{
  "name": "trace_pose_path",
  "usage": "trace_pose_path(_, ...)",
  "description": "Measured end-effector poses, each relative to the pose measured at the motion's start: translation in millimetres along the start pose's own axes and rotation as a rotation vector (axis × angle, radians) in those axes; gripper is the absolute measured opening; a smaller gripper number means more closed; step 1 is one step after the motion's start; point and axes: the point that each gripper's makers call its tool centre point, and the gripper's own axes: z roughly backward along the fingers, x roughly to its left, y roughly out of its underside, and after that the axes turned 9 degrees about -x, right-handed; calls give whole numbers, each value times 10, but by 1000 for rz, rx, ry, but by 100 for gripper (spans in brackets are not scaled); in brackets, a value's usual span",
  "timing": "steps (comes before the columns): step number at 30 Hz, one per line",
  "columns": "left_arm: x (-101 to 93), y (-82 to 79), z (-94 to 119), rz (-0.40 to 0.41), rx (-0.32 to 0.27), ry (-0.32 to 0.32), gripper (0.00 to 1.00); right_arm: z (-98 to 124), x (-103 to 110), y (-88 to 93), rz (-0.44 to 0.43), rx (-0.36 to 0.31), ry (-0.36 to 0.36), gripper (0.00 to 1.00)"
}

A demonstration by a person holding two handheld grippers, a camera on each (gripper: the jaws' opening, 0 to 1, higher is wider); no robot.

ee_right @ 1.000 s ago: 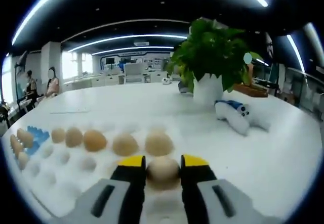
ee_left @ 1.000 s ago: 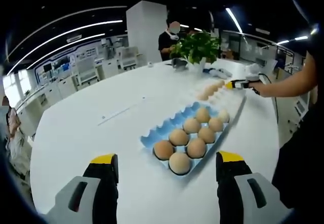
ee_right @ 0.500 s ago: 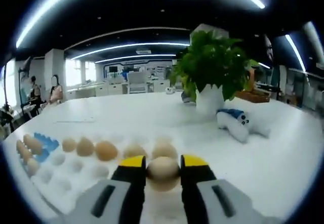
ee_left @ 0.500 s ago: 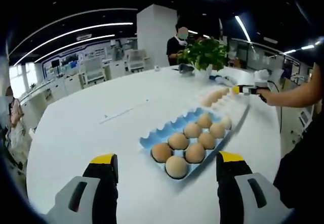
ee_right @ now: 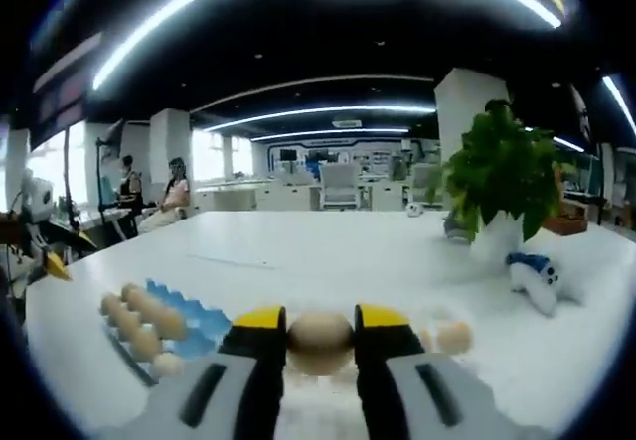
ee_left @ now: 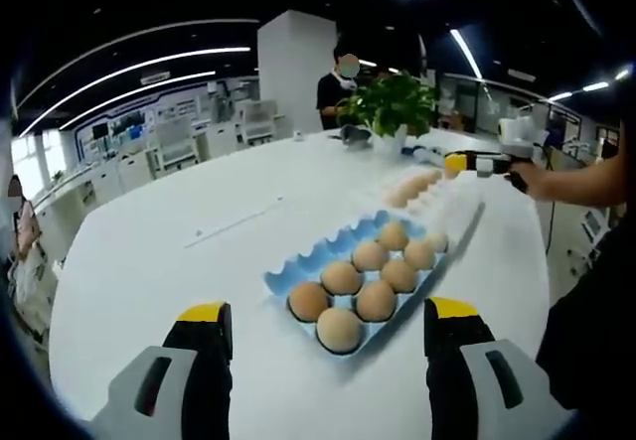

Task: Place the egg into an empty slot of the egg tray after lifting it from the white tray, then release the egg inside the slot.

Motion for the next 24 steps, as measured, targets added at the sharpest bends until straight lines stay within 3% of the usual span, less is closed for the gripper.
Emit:
trace_pose_path(4,33,-9,15,-3,0,-6,80,-119,362,61,-33,9,-91,26)
trace_pose_path(12,32,-28,17,-14,-5,-4,80,-300,824,312,-26,52,-210,26)
trace_pose_path(17,53,-43,25,-14,-7,-15,80,-425,966,431,-36,74,-250,26)
trace_pose_path(24,48,-39,44,-18,-1,-19,80,-483,998,549,-44,100,-270,26)
